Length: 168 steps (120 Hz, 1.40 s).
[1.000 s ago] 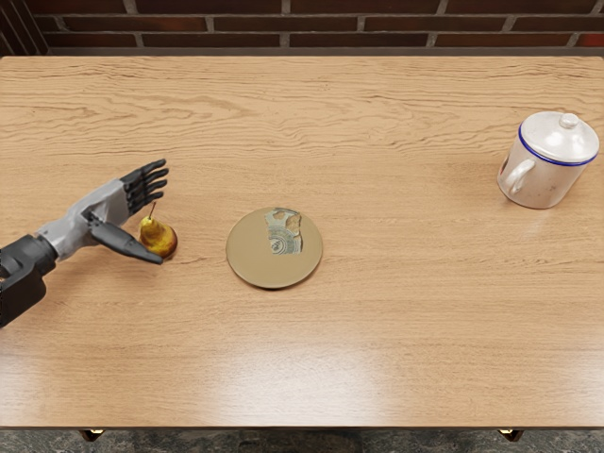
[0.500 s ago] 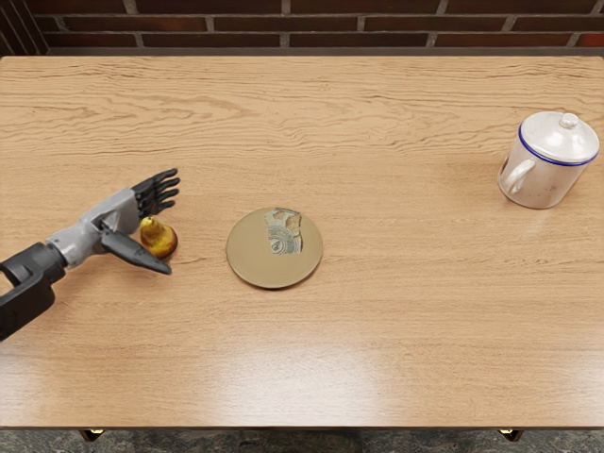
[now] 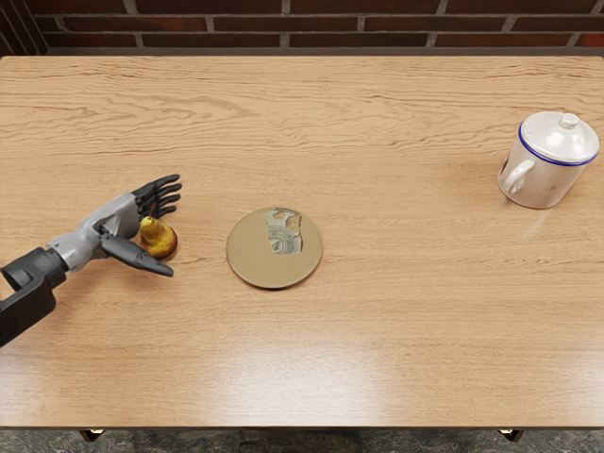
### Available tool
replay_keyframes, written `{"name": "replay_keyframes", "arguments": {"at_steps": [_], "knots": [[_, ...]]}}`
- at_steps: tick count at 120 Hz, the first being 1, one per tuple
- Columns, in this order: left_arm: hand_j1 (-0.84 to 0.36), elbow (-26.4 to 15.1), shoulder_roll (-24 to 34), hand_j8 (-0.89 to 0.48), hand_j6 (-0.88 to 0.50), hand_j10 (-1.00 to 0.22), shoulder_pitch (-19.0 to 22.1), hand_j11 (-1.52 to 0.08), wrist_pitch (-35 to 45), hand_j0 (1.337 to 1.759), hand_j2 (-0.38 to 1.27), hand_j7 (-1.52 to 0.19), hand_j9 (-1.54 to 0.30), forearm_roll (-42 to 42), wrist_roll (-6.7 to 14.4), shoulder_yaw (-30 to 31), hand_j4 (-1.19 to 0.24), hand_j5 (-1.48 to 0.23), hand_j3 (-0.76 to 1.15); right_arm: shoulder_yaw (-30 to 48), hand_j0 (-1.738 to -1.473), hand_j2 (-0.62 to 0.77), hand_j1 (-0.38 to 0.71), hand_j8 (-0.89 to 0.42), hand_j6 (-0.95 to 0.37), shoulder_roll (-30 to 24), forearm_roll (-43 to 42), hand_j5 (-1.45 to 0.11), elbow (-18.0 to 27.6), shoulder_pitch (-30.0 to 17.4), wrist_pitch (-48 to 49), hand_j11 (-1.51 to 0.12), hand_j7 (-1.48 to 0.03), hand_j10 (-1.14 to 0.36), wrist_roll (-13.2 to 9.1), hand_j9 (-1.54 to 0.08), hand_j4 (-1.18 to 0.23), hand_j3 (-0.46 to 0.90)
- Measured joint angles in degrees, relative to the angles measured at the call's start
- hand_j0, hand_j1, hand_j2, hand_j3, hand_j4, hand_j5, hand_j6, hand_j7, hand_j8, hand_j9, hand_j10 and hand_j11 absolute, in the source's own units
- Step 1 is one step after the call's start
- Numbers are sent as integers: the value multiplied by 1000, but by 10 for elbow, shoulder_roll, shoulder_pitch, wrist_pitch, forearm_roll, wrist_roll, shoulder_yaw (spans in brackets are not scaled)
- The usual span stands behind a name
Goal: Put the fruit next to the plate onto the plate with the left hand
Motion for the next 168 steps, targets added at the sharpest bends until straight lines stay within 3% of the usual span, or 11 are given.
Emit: {"name": "replay_keyframes", "arguments": {"at_steps": [36,94,168], "knots": [[101,-1,-1,-210,-210,-209,4,-271,7,1658,45,-271,-271,0,0,1,-210,-271,0,0,-1658,1,-349,-1,-1,0,0,0,0,0,0,0,0,-1,0,0,-1,0],[-44,-2,-2,-332,-332,-331,8,-428,6,1658,70,-428,-428,0,0,2,-331,-428,0,0,-1658,1,-349,-1,-1,0,0,0,0,0,0,0,0,-1,0,0,-1,0],[-344,-12,7,-599,-599,-559,7,-784,0,1657,104,-772,-772,8,0,7,-599,-771,0,0,-1658,1,-349,-1,-1,0,0,0,0,0,0,0,0,-1,0,0,-1,0]]}}
